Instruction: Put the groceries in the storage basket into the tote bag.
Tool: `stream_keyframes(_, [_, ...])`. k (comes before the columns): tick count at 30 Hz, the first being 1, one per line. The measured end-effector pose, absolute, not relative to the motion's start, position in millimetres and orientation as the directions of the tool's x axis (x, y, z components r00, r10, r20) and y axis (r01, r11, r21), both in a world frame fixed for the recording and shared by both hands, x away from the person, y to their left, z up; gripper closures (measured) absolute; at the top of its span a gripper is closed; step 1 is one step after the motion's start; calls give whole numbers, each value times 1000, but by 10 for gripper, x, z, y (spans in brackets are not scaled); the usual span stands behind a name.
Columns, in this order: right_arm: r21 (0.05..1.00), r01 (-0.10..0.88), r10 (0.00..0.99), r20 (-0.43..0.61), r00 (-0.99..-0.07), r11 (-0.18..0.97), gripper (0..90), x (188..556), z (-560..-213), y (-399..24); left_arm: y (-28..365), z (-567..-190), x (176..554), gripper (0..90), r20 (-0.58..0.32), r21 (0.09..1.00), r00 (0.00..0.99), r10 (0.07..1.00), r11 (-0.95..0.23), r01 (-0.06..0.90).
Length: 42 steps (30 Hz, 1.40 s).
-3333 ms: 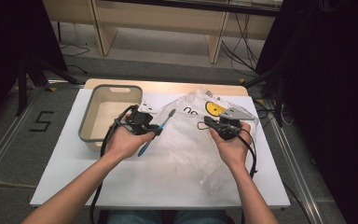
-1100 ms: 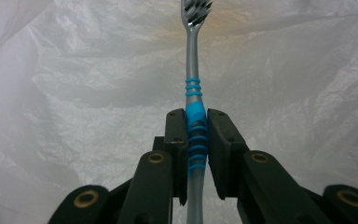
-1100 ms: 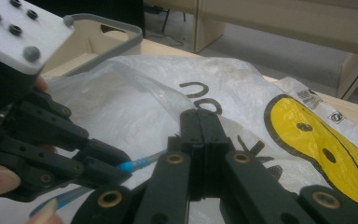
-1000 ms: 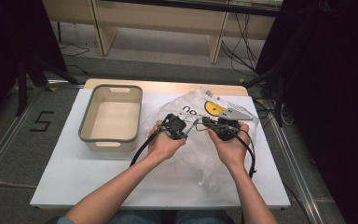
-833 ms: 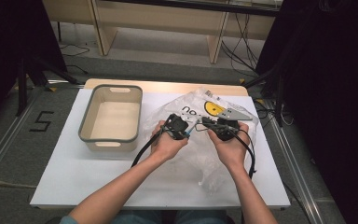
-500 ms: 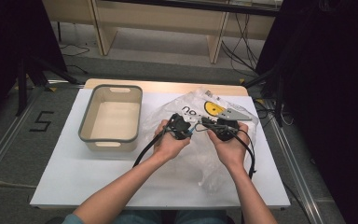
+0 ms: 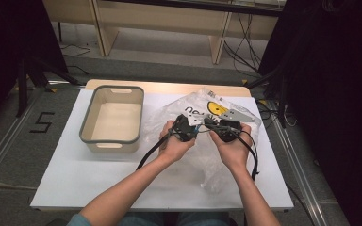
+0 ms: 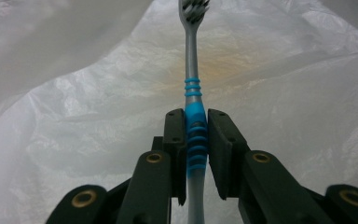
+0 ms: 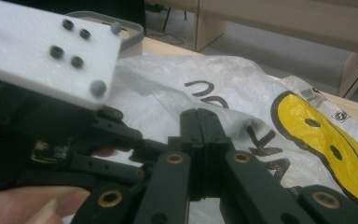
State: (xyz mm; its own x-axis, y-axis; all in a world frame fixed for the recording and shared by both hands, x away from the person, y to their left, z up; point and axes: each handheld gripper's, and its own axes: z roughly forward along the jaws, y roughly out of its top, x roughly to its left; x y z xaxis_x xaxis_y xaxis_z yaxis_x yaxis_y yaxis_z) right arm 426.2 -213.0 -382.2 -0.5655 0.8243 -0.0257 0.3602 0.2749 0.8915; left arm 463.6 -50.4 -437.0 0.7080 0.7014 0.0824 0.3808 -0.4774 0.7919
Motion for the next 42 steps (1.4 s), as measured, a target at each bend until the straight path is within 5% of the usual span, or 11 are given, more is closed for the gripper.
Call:
stream_keyframes(14, [888, 367, 828, -25, -560, 276, 900, 4254, -3841, -2177, -310, -4333, 4341, 511, 95, 797, 742, 664, -497, 343])
stream_keyframes(42, [716, 522, 740, 12, -673, 463, 900, 4109, -4326, -2081, 682, -4198, 3721, 500, 52, 834, 690, 722, -411, 367])
